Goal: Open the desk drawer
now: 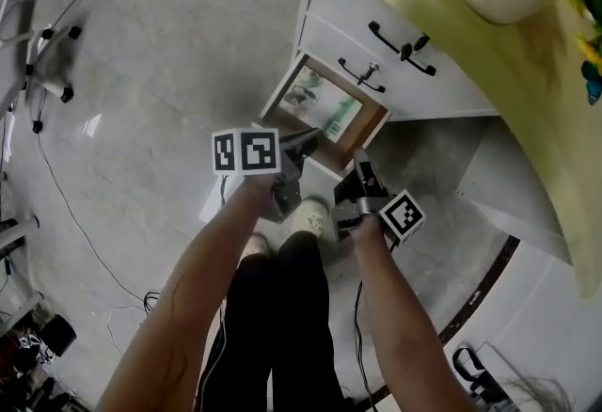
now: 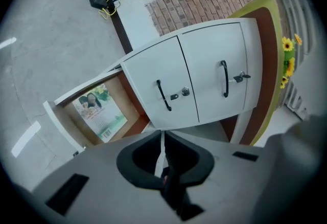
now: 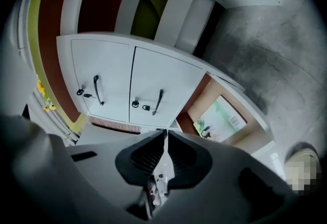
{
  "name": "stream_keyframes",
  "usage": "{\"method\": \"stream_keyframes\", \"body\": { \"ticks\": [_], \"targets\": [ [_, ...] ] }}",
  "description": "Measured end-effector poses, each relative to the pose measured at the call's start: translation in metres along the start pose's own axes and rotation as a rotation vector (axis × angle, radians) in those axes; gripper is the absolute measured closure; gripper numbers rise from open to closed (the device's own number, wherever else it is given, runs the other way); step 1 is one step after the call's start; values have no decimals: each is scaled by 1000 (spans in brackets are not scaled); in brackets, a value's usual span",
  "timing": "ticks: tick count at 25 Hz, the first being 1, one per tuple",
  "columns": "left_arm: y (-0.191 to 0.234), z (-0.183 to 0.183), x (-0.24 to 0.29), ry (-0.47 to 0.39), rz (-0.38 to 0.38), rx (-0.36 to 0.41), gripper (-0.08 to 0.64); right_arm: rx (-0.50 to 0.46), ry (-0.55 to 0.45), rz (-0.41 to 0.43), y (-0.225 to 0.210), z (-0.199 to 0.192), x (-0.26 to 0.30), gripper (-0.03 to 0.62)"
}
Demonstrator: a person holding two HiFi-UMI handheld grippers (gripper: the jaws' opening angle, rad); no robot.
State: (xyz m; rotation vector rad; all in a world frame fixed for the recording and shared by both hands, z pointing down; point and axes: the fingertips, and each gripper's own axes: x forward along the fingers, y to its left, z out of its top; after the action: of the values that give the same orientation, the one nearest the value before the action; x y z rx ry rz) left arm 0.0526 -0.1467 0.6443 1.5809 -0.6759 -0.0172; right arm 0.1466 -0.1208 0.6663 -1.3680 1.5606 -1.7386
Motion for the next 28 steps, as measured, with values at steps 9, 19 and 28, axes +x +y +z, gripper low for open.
{"method": "stream_keyframes", "body": {
  "ticks": [9,19,28],
  "targets": [
    [10,46,48,-74,-38,8,360,-38,-39,95,3,37,54,575],
    [20,83,80,-235,-133,-107,328,-8,-94,209,18,65,103,477],
    [16,101,103,-256,-125,-119,330,0,-110,232,22,74,120,476]
  ]
}}
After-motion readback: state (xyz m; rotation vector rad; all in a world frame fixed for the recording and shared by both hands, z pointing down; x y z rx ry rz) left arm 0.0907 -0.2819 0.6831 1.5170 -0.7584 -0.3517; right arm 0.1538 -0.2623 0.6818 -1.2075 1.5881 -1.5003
